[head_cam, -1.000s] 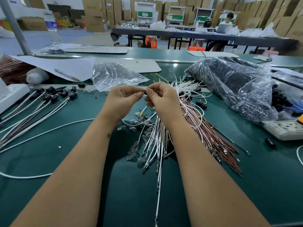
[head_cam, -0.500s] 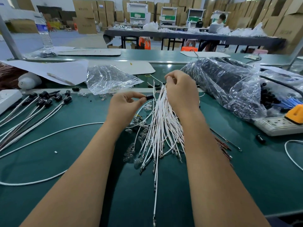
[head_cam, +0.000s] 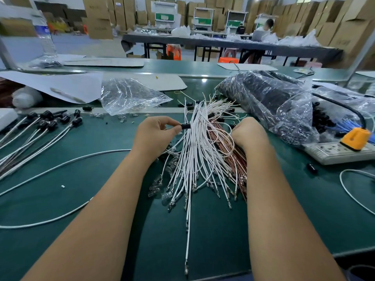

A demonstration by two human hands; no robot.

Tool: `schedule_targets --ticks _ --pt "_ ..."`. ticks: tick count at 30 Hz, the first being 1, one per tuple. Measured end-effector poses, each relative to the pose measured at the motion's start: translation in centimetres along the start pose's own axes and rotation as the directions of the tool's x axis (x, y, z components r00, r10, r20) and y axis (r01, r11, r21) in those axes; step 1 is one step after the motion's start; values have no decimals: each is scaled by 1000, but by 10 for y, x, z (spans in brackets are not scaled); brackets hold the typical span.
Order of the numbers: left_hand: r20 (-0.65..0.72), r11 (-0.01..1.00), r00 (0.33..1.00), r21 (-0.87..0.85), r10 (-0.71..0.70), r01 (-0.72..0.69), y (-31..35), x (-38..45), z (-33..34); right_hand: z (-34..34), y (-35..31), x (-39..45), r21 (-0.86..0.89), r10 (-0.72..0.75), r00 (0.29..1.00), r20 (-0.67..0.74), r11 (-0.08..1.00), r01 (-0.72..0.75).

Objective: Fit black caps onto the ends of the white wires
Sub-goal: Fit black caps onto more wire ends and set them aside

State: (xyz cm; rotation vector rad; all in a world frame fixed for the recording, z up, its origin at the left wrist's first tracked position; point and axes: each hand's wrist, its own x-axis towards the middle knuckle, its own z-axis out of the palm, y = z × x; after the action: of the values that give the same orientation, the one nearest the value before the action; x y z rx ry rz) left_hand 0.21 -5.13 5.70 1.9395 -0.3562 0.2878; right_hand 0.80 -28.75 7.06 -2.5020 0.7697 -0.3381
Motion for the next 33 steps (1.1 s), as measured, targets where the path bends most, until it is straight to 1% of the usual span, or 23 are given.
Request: schedule_targets --ticks 2,5,12,14,15,17,19,22,24,25,27,30,32,33 --pt "7 1000 1000 1 -2 2 -2 1 1 5 -1 3 44 -20 998 54 999 17" --pt "11 1000 1000 14 1 -2 -4 1 1 13 2 8 73 -34 995 95 997 27" --pt "17 1000 1000 14 -5 5 -5 1 2 2 -6 -13 146 -44 997 68 989 34" --pt "14 1000 1000 1 -1 1 -5 1 1 -4 -8 -22 145 -45 999 30 989 40" --pt "8 1000 1000 0 4 -4 -4 1 1 -7 -7 -24 137 -53 999 -13 989 54" --pt "-12 1000 1000 -5 16 -16 -3 1 0 -13 -5 -29 114 -55 988 -142 991 71" --pt "-39 1000 999 -18 25 -25 0 1 -2 -19 -6 -35 101 -41 960 -277 992 71" --pt "-79 999 996 -37 34 -37 1 1 -5 -24 -12 -40 92 -61 871 -487 988 121" --pt "-104 998 994 -34 40 -44 1 2 -7 -26 -20 -44 119 -113 797 -594 967 225" --pt "-117 999 992 -32 38 -42 1 2 -9 -27 -25 -46 139 -149 775 -614 946 293" --pt "-155 999 987 -28 34 -39 1 4 -13 -27 -41 -51 210 -230 772 -592 881 423" --pt "-223 998 975 -66 -4 -11 -5 7 -20 -20 -74 -64 273 -367 777 -511 789 551" --pt "-249 994 968 -107 -37 11 -10 8 -24 -10 -92 -72 320 -444 792 -419 744 586" --pt "-258 994 965 -112 -47 19 -13 9 -26 -4 -98 -76 354 -460 811 -363 737 576"
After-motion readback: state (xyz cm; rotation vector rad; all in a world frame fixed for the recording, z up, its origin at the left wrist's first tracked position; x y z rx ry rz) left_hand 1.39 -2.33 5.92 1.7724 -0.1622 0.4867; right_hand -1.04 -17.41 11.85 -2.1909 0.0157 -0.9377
